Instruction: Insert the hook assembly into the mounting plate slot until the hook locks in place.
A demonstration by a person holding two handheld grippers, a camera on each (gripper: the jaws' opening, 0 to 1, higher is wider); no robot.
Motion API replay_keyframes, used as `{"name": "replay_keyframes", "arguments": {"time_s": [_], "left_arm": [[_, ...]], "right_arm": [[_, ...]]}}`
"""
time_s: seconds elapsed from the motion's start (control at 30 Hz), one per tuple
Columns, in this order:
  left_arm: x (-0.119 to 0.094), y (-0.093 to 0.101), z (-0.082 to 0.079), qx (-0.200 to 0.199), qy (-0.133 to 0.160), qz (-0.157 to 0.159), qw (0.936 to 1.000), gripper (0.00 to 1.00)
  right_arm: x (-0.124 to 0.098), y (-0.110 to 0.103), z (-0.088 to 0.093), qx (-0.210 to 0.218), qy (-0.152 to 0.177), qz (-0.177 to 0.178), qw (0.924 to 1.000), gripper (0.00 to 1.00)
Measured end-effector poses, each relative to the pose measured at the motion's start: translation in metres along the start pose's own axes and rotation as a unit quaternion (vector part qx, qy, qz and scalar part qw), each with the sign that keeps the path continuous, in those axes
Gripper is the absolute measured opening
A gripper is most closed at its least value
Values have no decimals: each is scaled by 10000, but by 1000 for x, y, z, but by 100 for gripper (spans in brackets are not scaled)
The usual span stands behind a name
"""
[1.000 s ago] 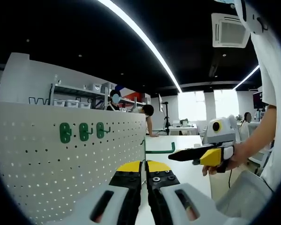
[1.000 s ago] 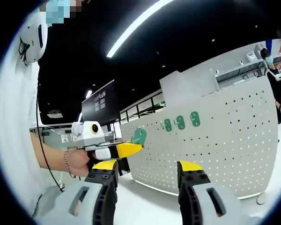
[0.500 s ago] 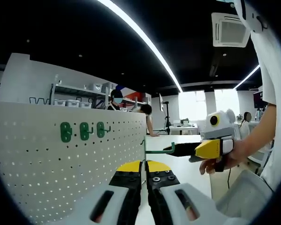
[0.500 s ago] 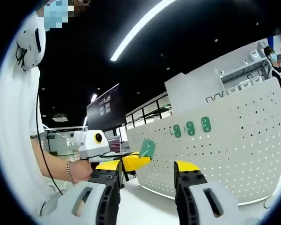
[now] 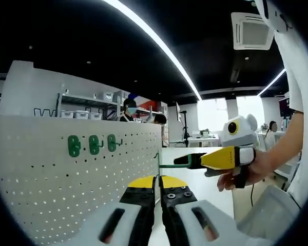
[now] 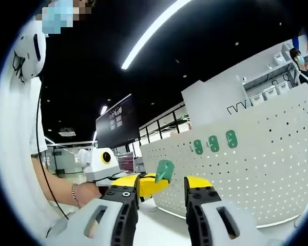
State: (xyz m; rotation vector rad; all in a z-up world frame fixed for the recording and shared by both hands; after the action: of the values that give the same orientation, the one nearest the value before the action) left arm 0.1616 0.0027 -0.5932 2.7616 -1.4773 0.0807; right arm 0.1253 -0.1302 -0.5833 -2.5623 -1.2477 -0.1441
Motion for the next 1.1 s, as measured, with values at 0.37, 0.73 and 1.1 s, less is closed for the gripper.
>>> {"name": "replay_keyframes", "arguments": {"time_s": [0.37,0.73,1.1], "left_arm": [[-1,1,0,29,2,-44,10000,2],[-1,3,0,10,8,-42,10000,2],[-2,1,-1,14,33,-118,9999,2]], "right_arm": [[10,-4,2,111,28,-40,9999,23],[19,-3,3,192,33,-43,9998,20],[24,-3,5,270,-37,14,9996,13]]}}
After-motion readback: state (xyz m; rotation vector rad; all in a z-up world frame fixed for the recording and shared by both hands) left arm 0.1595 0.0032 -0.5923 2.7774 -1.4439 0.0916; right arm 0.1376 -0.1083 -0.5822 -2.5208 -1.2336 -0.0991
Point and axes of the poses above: the point that each gripper's makers call its tool centre point, and the gripper's own axes: x roughly forward along the fingers, y roughly to its right, z roughly out of its underside, the point moved 7 cm from there along -x, roughly backward along the fingers, and after that the axes turned 3 degrees about -z, right-handed, at the moved point
